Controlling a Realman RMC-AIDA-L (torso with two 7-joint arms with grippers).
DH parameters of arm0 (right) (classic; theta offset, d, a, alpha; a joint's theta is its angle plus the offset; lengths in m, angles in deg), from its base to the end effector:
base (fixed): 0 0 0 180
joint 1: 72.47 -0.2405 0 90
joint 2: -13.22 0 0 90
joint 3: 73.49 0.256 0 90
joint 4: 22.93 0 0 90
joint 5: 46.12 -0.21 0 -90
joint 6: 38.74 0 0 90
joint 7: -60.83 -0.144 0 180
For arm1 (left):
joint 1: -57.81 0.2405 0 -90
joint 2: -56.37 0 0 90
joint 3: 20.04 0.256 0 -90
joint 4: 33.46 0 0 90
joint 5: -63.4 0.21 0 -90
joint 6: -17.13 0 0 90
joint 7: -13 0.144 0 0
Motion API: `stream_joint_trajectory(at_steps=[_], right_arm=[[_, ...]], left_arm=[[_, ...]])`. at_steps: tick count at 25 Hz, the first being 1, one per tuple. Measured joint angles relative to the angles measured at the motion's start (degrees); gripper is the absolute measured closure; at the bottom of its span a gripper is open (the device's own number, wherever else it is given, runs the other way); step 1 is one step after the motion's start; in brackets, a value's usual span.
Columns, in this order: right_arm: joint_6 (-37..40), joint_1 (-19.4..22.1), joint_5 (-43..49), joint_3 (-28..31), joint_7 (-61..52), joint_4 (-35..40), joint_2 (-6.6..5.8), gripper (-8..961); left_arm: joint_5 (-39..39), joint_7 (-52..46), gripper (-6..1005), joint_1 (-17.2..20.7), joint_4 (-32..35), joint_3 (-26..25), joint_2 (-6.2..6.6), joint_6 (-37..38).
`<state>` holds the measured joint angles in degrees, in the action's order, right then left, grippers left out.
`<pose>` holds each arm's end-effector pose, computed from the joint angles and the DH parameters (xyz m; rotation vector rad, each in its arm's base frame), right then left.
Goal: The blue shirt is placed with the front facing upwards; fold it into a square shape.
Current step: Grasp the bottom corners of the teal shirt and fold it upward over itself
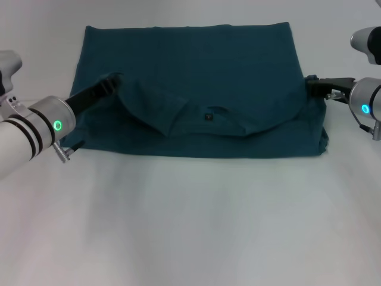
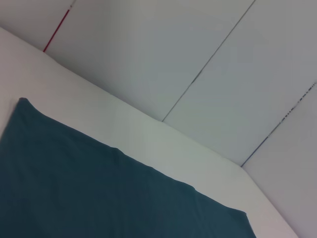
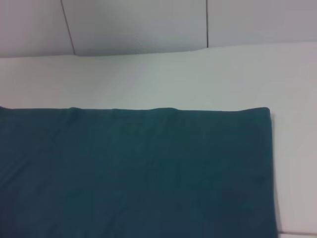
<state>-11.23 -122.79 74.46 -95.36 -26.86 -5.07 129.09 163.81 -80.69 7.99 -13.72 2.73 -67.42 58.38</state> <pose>0.2889 0.4730 0.0244 -1.8455 1.0071 0.3245 -0.2255 0.4552 -0.0317 -1.8321 -1.3219 -0.9072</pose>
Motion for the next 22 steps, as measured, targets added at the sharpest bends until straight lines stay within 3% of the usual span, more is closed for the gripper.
stream_joint_trajectory(at_steps=[8,14,20,22], right_arm=[[2.19,1.42,0.01,-0.29,2.59,2.29,1.33,867],[7.16,3.5,-0.46,-0.29,2.1,9.44,3.45,608],[9.81,3.95,-0.7,-0.35,1.91,10.28,3.08,373],[10.83,4.61,-0.7,-0.39,1.62,10.92,2.99,314]], left_arm=[[-0.31,1.3,835,1.19,0.38,-0.18,-0.12,4.58],[-2.23,1.01,720,2.66,2.47,-0.13,-0.14,8.45],[-3.61,0.99,598,3.94,4.69,-0.12,-0.14,12.26],[-4.52,0.98,358,4.73,5.49,-0.13,-0.14,13.81]])
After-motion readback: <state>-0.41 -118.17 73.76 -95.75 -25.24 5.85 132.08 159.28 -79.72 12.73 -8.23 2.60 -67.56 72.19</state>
